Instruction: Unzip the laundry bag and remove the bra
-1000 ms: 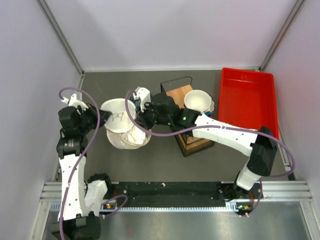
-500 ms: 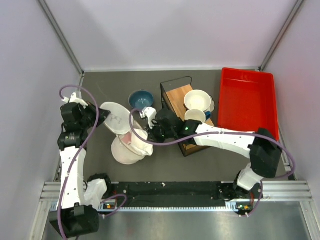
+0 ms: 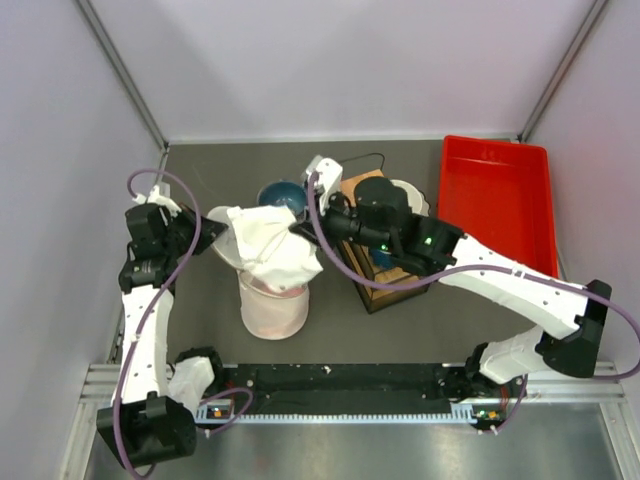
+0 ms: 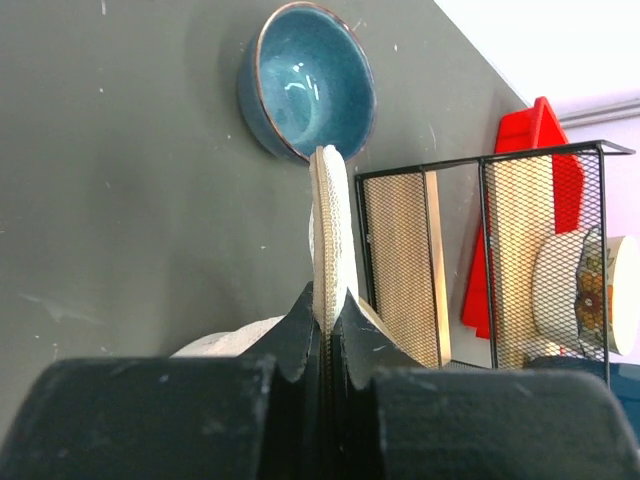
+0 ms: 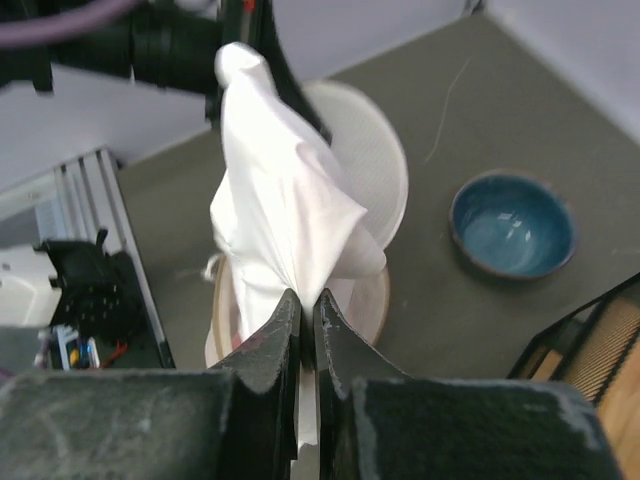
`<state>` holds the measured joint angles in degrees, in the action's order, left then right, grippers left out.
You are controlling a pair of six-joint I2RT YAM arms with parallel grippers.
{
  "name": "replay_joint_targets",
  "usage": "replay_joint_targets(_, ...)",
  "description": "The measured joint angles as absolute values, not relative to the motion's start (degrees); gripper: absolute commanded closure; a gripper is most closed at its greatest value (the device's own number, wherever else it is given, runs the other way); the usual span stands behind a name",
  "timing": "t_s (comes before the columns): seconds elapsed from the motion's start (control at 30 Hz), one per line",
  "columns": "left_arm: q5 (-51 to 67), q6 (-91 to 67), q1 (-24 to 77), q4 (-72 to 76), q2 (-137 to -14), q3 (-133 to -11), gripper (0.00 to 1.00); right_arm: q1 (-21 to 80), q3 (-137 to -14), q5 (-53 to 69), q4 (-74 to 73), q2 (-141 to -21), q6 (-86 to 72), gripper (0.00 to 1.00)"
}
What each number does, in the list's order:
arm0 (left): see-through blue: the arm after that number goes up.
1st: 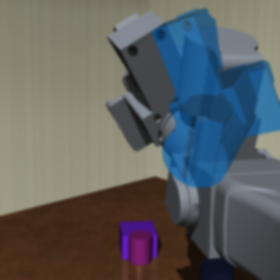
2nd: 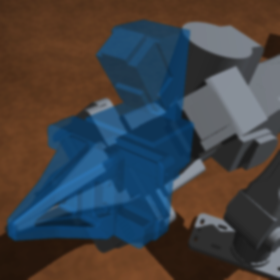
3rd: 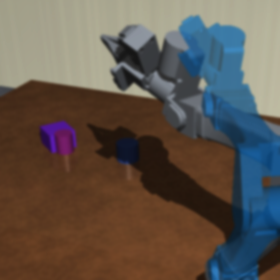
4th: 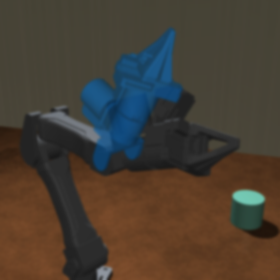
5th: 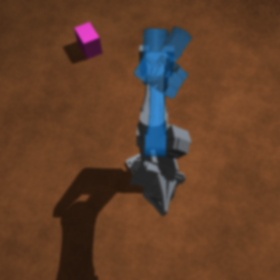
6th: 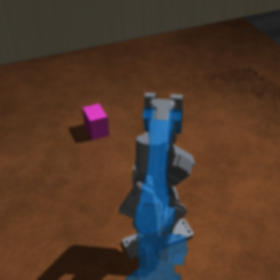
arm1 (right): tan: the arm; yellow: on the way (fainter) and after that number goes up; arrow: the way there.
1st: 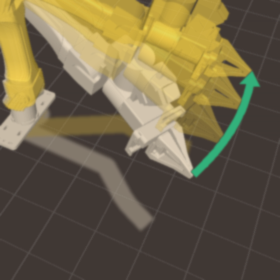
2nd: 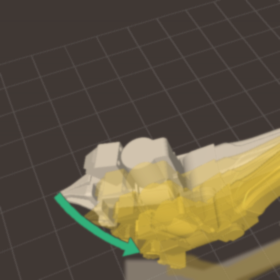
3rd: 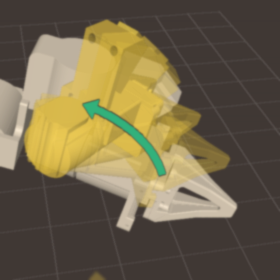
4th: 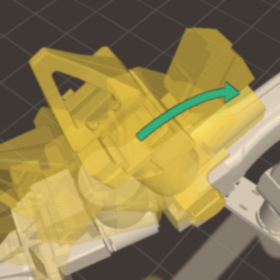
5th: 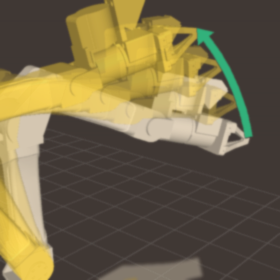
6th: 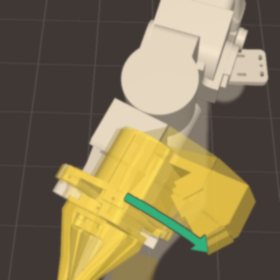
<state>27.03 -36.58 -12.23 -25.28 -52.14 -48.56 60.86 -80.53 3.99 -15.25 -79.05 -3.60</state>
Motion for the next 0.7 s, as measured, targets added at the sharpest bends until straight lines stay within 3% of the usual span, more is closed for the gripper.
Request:
replay_joint_targets(0.33, 30.83, -39.11, -9.23, -23.09, -52.4, -48.62, 1.0, 51.4, -95.26, 0.05, -15.53, -80.29, -2.74, 1.0)
replay_joint_targets(0.7, 31.57, -39.27, -8.93, -22.63, -52.38, -49.01, 1.0, 33.3, -104.77, -7.03, -15.35, -80.6, -2.55, 1.0)
